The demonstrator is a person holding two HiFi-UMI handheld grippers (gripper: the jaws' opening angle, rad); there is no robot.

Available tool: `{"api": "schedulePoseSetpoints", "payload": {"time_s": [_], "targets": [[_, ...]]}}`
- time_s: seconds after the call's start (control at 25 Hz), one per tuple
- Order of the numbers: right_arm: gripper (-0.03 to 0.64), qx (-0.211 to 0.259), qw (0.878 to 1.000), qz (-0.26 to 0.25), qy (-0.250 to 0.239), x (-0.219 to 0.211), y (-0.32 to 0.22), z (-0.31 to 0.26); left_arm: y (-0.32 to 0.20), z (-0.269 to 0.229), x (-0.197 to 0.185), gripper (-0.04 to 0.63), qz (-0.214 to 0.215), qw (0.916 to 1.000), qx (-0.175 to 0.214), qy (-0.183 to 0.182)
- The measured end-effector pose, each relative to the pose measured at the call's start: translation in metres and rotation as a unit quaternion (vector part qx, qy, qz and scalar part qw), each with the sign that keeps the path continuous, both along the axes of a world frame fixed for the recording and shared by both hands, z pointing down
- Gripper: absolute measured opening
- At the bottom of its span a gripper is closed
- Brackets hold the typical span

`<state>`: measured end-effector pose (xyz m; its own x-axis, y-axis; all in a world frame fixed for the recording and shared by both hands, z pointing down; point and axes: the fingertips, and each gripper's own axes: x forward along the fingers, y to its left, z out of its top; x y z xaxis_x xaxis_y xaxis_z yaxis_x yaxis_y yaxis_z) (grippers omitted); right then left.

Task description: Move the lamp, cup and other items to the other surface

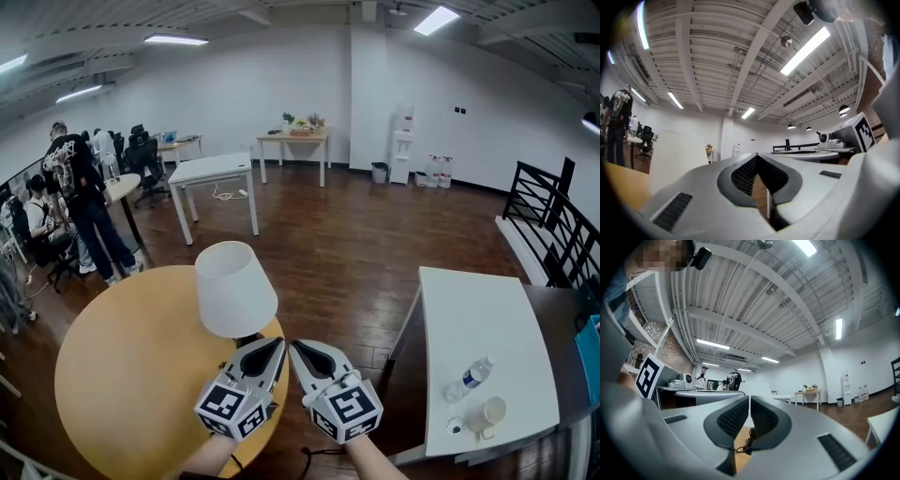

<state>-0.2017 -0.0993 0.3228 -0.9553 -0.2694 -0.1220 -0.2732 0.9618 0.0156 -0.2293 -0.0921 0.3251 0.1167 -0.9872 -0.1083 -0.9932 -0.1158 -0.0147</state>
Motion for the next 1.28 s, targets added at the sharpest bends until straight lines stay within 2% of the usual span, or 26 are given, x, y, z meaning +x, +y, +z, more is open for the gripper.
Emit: {"api": "schedulePoseSetpoints", "payload": {"time_s": [0.08,0.12,0.24,0.32,0.48,0.56,0.64,0.8,1.0,1.28], "targets": [[0.010,0.001,1.000,0.007,-0.010,-0.006,-0.002,0.009,0.004,0.009,-0.010,0.012,-0.017,0.9998,0.006,-0.006],[0.048,0.002,1.000,0.011,-0.014,-0.009,-0.004,0.016,0.006,0.016,-0.016,0.012,-0.028,0.9996,0.007,-0.007],[0.056,-0.001,1.000,0.009,-0.005,-0.024,-0.005,0.047,0.014,0.038,-0.036,0.014,-0.056,0.9984,0.003,0.003],[0.179,-0.010,1.000,0.002,0.015,-0.038,-0.008,0.073,0.018,0.055,-0.050,0.033,-0.072,0.9974,-0.005,0.012],[0.186,-0.028,0.997,-0.032,0.064,-0.070,-0.008,0.127,0.028,0.092,-0.077,0.049,-0.116,0.9928,-0.023,0.018],[0.186,-0.026,0.996,-0.045,0.074,-0.089,-0.013,0.147,0.028,0.107,-0.088,0.051,-0.139,0.9897,-0.030,0.016],[0.218,-0.024,0.996,-0.052,0.068,-0.109,-0.027,0.165,0.025,0.119,-0.097,0.051,-0.161,0.9863,-0.034,0.011],[0.220,-0.049,0.995,-0.066,0.057,-0.154,-0.048,0.187,0.026,0.139,-0.117,0.051,-0.199,0.9788,-0.050,-0.001],[0.295,-0.041,0.995,-0.085,0.038,-0.212,-0.060,0.195,0.024,0.147,-0.138,0.051,-0.224,0.9714,-0.079,0.004],[0.295,-0.008,0.990,-0.138,0.036,-0.255,-0.061,0.194,0.012,0.163,-0.156,0.051,-0.275,0.9584,-0.073,0.018]]}}
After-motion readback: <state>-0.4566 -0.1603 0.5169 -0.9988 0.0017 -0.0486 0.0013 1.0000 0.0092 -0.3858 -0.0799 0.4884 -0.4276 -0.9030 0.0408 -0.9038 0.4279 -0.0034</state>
